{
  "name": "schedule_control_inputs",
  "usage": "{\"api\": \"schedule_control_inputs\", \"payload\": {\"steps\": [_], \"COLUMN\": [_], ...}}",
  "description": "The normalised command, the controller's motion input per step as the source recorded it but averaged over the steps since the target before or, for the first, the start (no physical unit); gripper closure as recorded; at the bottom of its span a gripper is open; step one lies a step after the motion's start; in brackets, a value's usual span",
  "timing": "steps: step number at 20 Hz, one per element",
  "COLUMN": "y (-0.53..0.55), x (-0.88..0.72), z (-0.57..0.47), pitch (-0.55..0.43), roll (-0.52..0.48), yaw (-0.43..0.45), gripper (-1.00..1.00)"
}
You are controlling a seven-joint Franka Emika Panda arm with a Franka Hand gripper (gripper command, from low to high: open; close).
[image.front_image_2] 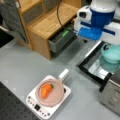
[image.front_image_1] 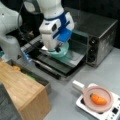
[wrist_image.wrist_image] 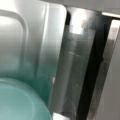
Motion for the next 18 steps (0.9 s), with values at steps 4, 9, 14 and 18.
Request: {"api": "schedule_control_inputs", "payload": {"steps": [4,9,14,18], "y": [0.01,0.01,0.01,0.01], "x": [0.18,0.18,0.18,0.18], "z": [0.15,0.15,0.15,0.15], "pitch": [0.21,0.21,0.21,0.21], "roll": [-0.145,-0.145,-0.145,-0.145], "yaw": [0.062,0.062,0.062,0.062], "gripper": [-1.0,-1.0,-1.0,-1.0]}}
